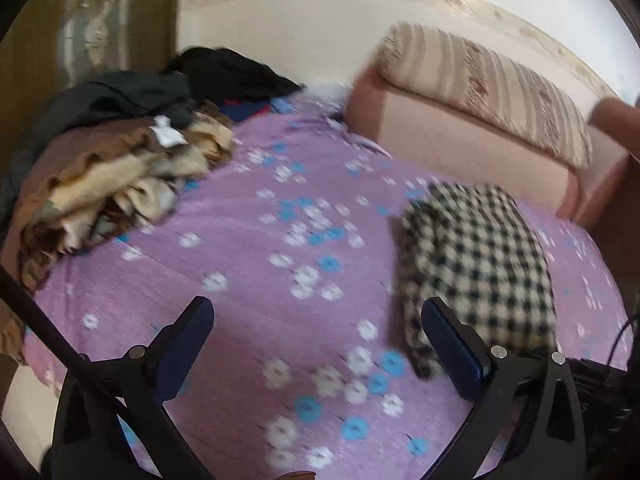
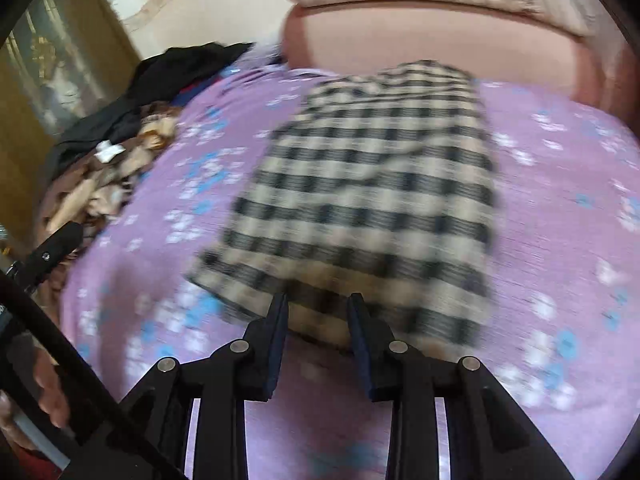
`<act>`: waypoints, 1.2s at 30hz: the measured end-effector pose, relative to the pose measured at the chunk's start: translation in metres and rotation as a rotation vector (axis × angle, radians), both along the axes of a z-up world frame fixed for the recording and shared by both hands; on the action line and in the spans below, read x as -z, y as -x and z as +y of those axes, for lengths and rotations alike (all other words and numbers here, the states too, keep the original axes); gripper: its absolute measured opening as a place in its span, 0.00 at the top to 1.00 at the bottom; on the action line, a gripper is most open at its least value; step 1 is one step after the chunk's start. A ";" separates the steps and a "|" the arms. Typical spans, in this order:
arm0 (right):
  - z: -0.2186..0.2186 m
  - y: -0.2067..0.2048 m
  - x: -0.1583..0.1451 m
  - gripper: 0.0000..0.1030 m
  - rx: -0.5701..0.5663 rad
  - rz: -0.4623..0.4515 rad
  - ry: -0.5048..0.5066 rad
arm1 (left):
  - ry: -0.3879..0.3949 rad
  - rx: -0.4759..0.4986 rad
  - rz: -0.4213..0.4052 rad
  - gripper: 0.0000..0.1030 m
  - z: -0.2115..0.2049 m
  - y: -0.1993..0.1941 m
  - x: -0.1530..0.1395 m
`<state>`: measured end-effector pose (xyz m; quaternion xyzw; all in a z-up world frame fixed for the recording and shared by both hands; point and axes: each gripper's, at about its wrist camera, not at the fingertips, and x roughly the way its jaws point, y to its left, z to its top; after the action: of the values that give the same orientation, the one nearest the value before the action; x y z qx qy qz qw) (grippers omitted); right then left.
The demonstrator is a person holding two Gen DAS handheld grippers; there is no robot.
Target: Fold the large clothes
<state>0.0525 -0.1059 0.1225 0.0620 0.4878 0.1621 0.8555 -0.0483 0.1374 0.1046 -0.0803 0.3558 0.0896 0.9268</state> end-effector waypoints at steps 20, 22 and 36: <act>-0.075 0.089 0.005 0.38 0.334 -0.121 0.323 | -0.096 0.252 0.105 0.00 -0.096 0.026 0.040; -0.079 0.089 0.009 0.38 0.341 -0.106 0.316 | -0.099 0.262 0.124 0.00 -0.100 0.026 0.046; -0.061 0.090 0.018 0.36 0.288 -0.125 0.367 | -0.057 0.267 0.172 0.00 -0.095 0.019 0.060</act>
<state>-0.0376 -0.1666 0.1043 -0.0355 0.4414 -0.0495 0.8953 -0.0669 0.0420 0.0444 0.0019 0.4386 -0.0178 0.8985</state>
